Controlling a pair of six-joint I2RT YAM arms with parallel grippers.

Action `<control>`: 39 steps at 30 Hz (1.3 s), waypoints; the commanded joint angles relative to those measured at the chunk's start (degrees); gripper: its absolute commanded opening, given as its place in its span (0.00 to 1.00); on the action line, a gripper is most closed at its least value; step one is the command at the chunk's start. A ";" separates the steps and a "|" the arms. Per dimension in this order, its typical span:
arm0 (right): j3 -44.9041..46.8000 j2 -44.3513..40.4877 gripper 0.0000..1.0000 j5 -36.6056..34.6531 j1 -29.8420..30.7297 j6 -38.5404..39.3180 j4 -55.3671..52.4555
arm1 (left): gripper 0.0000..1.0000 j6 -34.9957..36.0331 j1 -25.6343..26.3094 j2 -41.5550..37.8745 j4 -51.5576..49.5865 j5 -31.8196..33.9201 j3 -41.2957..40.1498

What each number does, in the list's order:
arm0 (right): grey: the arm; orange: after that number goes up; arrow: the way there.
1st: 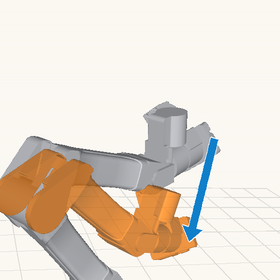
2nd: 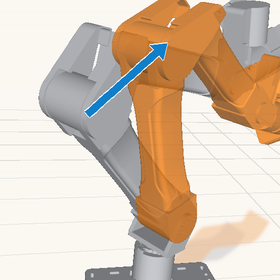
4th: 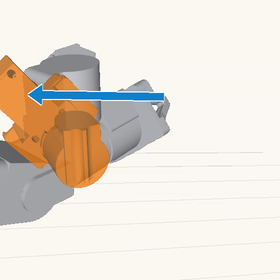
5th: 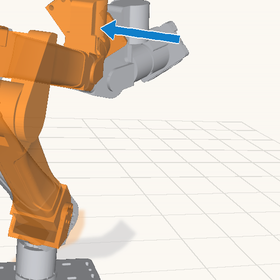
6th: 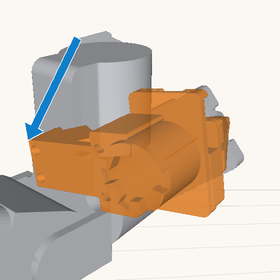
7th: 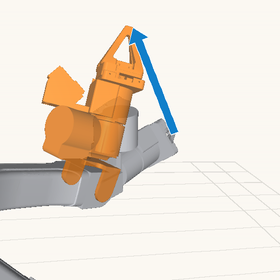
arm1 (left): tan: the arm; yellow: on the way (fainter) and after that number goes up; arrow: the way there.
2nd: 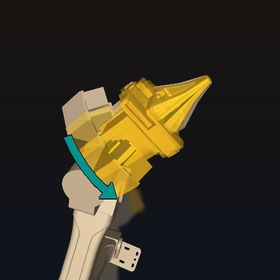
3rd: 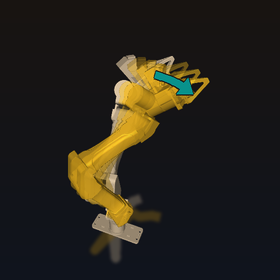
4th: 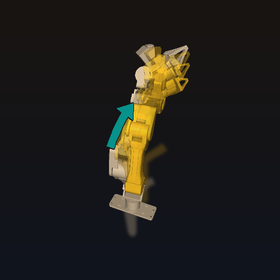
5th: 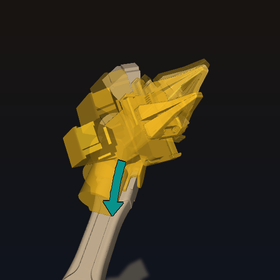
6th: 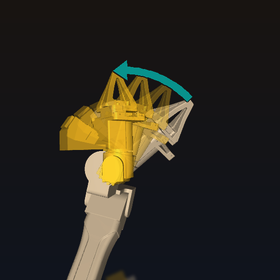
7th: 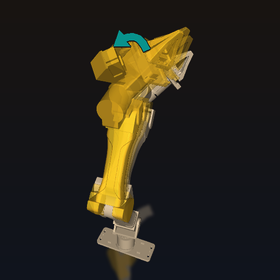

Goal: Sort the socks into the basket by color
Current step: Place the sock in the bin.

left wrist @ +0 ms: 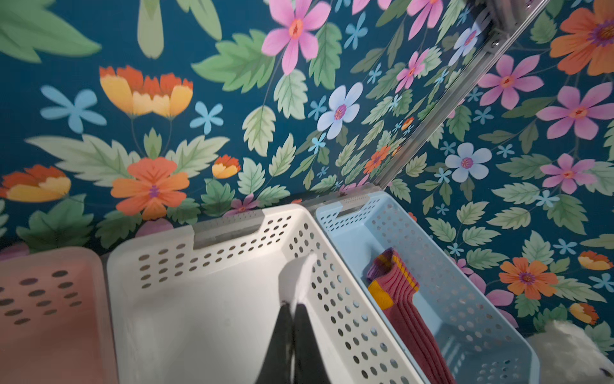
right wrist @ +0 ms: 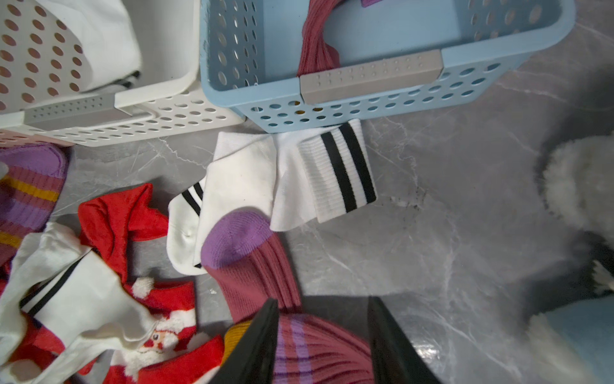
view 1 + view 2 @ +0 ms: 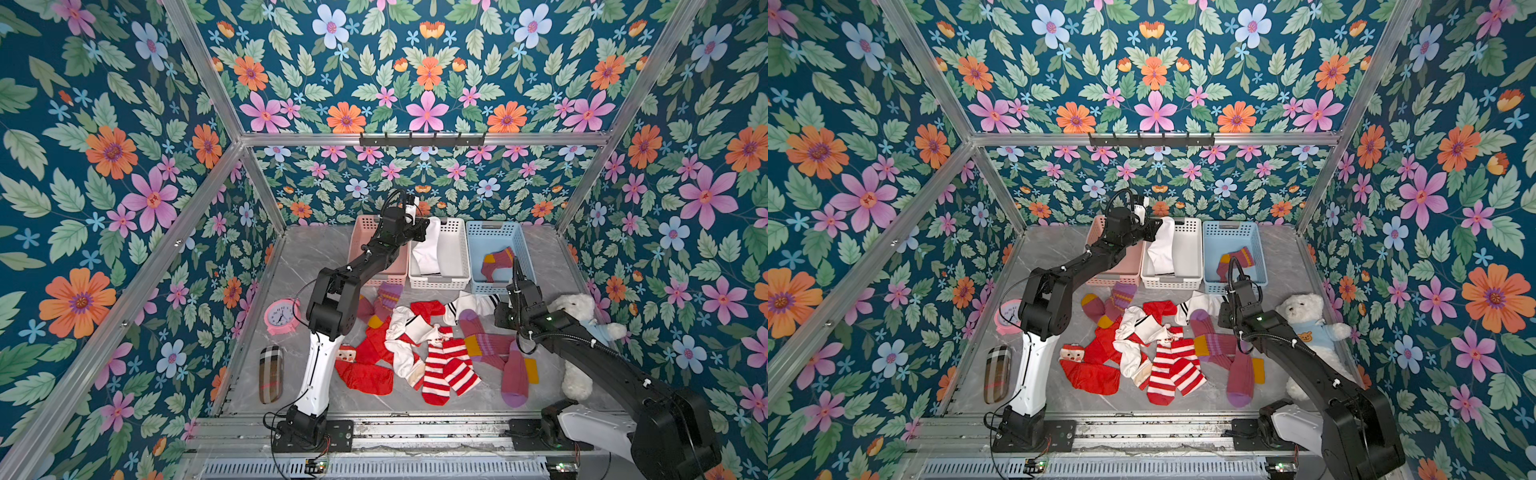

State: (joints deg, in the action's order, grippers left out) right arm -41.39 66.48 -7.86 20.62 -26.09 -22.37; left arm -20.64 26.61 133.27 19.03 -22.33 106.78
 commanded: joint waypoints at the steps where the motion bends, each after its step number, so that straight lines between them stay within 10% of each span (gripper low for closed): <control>1: -0.19 0.37 0.47 -0.05 -0.02 -0.95 -0.81 | 0.00 -1.48 0.02 1.80 1.06 0.09 1.62; 7: 0.08 0.75 0.47 0.12 -0.05 -1.43 -1.09 | 0.00 -2.47 0.02 5.10 -0.63 -0.30 4.57; 10: 0.14 0.93 0.47 0.04 0.00 -1.62 -1.16 | 0.37 -2.34 0.02 5.33 -1.88 1.75 4.74; 13: 0.25 1.24 0.47 -0.05 -0.04 -1.77 -1.18 | 0.44 -1.31 0.02 4.95 -3.59 3.19 4.93; 39: -0.21 14.60 0.41 0.70 -1.20 -2.05 10.86 | 0.48 0.17 2.61 -32.28 -3.12 13.62 -35.06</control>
State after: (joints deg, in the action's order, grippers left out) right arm -41.15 80.29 -6.74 19.40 -28.05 -14.90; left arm -20.99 28.88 102.41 16.03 -11.20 72.88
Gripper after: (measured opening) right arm 0.405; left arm 0.485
